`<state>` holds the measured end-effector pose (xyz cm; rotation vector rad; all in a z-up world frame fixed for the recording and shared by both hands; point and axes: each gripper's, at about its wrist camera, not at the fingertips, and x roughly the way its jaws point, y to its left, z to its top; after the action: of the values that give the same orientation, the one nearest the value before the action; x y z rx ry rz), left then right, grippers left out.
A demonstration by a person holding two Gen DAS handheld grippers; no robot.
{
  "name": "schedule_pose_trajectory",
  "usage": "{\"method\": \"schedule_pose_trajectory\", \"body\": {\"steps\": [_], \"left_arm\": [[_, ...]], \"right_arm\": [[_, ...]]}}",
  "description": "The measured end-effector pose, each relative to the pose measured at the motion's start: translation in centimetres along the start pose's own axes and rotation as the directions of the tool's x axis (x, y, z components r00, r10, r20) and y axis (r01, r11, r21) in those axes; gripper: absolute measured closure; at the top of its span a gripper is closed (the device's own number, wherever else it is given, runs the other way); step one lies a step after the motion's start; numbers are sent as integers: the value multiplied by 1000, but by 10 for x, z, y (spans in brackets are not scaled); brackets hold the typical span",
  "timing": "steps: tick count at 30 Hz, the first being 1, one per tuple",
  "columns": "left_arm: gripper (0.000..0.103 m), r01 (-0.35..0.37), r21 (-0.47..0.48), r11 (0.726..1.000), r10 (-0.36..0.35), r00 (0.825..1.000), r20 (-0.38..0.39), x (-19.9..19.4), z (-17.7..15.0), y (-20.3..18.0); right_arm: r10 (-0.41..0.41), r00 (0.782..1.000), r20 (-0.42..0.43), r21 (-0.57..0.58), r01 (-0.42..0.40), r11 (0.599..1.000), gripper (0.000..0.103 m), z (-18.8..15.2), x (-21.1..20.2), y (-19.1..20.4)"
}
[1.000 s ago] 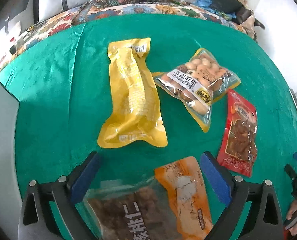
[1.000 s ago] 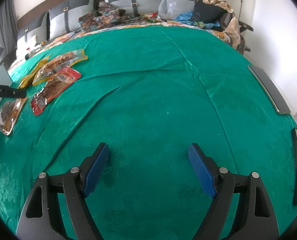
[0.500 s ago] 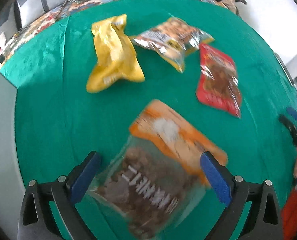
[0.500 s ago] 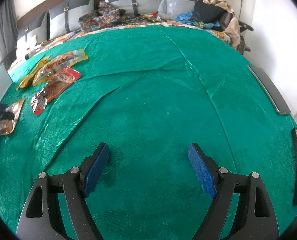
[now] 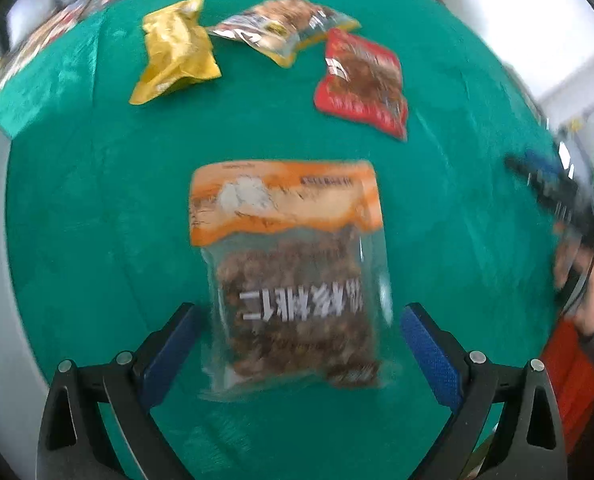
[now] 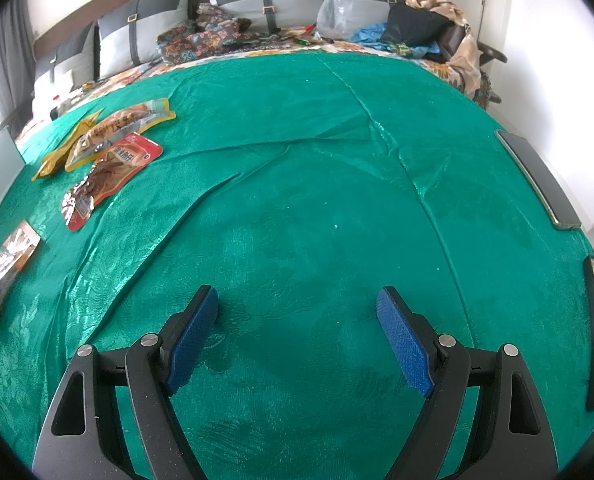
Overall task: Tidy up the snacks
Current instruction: 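Lift the walnut bag off the table with the left tool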
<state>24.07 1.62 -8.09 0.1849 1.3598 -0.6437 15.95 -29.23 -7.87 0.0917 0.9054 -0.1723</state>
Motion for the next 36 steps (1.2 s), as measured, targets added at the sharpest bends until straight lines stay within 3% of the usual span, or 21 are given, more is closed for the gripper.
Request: {"method": "schedule_pose_trajectory", "body": {"steps": [2,10,16,18,20,25,27,30,34,36], "left_arm": [[5,21,-32,999,-20,1000,23,1,3,-2],[0,-159,-42,986,162,982,94,13,1,-27],[0,-246,-127,961,264,952,154,14,-16,-43],[6,-257,-171,951,288,939,191,9,-25,-41],[19,-260,-209,943,304,927,218,3,-35,-38],[24,-247,-296,923,319,920,225,-9,-53,-27],[23,-244,-313,918,321,920,224,-11,-60,-23],[12,-260,-321,911,338,916,217,-9,-61,-13],[0,-288,-322,902,369,901,228,-4,-62,-15],[0,-286,-328,900,377,889,258,-5,-65,-15]], "right_arm": [[0,1000,0,0,0,1000,18,0,0,0],[1,1000,0,0,-1,1000,18,0,0,0],[1,1000,0,0,-1,1000,18,0,0,0],[1,1000,1,0,-1,1000,18,0,0,0],[1,1000,1,0,-1,1000,18,0,0,0],[2,1000,1,0,-2,1000,18,0,-1,-1],[2,1000,1,0,-2,1000,18,0,-1,-1],[2,1000,1,0,-2,1000,18,0,-1,-1],[2,1000,1,0,-2,1000,18,0,-1,-1],[3,1000,1,0,-3,1000,18,0,-1,-1]]}}
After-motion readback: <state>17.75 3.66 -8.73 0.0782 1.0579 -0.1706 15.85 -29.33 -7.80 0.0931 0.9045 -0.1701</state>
